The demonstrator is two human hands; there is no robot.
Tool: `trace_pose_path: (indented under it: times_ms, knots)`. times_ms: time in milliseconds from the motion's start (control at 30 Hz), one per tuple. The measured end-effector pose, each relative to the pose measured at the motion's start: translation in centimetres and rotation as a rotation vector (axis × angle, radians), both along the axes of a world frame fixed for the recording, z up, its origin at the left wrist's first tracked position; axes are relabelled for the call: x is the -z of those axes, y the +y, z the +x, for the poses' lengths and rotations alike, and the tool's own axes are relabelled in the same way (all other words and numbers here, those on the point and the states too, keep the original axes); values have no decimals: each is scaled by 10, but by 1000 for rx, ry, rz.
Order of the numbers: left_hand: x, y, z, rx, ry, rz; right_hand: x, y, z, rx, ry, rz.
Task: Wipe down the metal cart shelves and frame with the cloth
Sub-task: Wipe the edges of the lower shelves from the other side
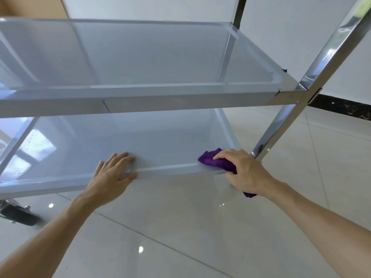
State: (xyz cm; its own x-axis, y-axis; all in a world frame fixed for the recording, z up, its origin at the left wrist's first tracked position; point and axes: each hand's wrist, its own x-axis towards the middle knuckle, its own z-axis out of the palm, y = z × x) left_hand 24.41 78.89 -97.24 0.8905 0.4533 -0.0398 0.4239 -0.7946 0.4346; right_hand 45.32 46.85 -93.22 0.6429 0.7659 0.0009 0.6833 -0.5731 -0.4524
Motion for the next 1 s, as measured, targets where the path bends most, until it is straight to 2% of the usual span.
trace_pose_path:
  times_ms: [100,167,233,333,533,633,733,800,900,1000]
  knots:
    - [-14,-18,-7,123,-140,-23,-22,13,-17,35,326,137]
    - [-27,-36,-5,229,-162,-152,-39,24,-30,-22,585,196]
    - [-43,-53,1,243,-154,-352,-50,36,-42,-86,726,185]
    - [-65,-64,6,165,-180,-697,-58,49,-52,-57,923,197]
    - [-107,-74,-18,-12,-252,-1008,-84,50,-66,39,1544,363]
    - [-132,-80,-32,-146,-295,-1135,-108,40,-76,47,1731,417]
    - [-166,-83,-45,-248,-345,-1195,-143,33,-84,158,1723,465]
    - [-194,-85,-54,-278,-365,-1179,-169,32,-91,231,1535,447]
    - [-244,-90,-73,-305,-369,-1150,-212,33,-109,287,1148,366]
    - [-304,-97,-96,-361,-393,-1109,-264,32,-134,248,980,367]
